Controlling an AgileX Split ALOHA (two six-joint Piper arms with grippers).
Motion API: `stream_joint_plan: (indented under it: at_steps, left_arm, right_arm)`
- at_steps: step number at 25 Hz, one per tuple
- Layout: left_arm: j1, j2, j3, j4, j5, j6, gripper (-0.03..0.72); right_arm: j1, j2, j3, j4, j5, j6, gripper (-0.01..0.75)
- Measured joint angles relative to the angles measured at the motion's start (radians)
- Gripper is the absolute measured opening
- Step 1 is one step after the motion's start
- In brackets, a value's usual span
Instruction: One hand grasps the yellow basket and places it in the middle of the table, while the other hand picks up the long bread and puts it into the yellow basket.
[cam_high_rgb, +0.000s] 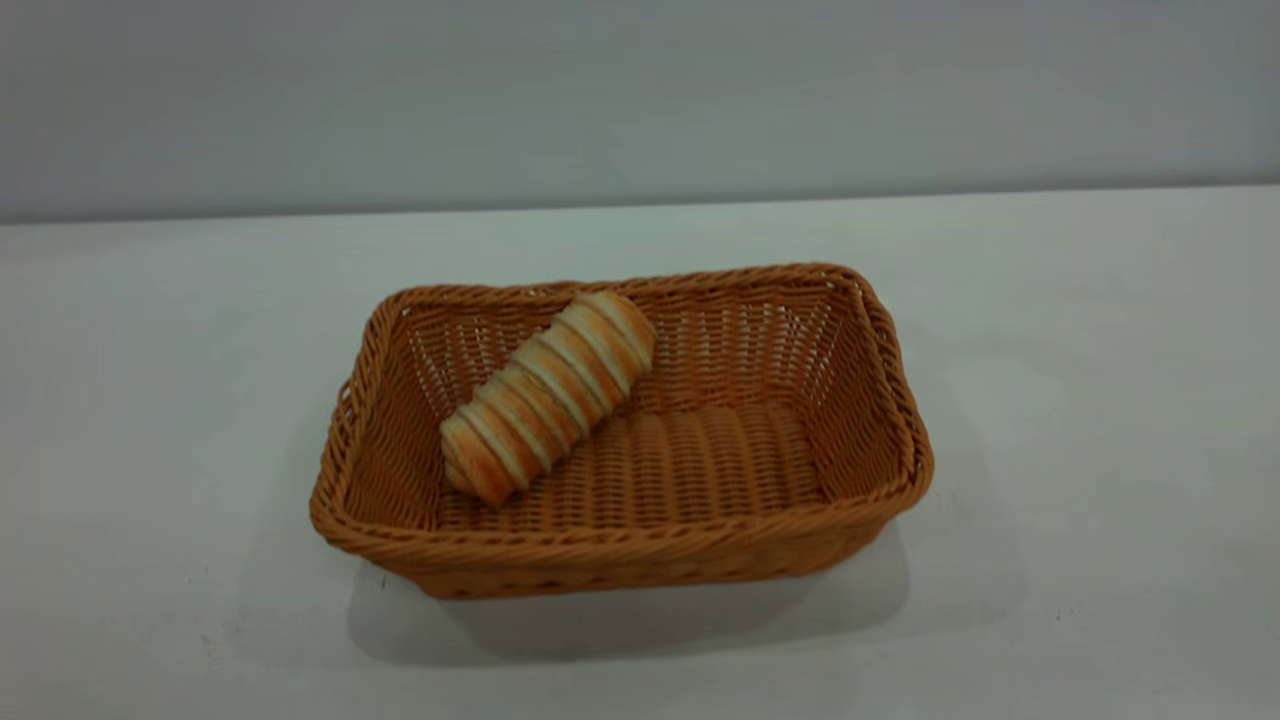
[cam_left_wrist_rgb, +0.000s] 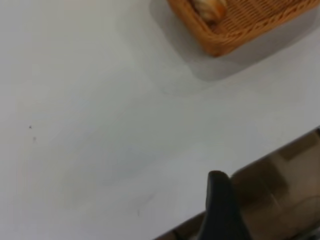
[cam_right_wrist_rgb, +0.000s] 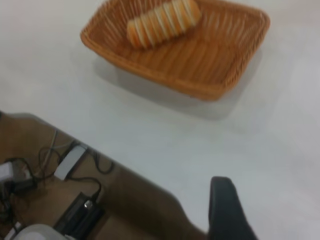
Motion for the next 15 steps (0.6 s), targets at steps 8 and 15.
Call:
stream_joint_plan:
  at_steps: [8,15]
  left_arm:
    - [0.000,-0.064,0.002,0.020,-0.008,-0.033,0.541]
    - [0.000,-0.066,0.002,0.023,-0.011,-0.034,0.541]
  right_arm:
    - [0.000,-0.051,0.139,-0.103,-0.033,0.040,0.490]
    - [0.000,-0.051,0.180,-0.267,-0.076,0.069,0.490]
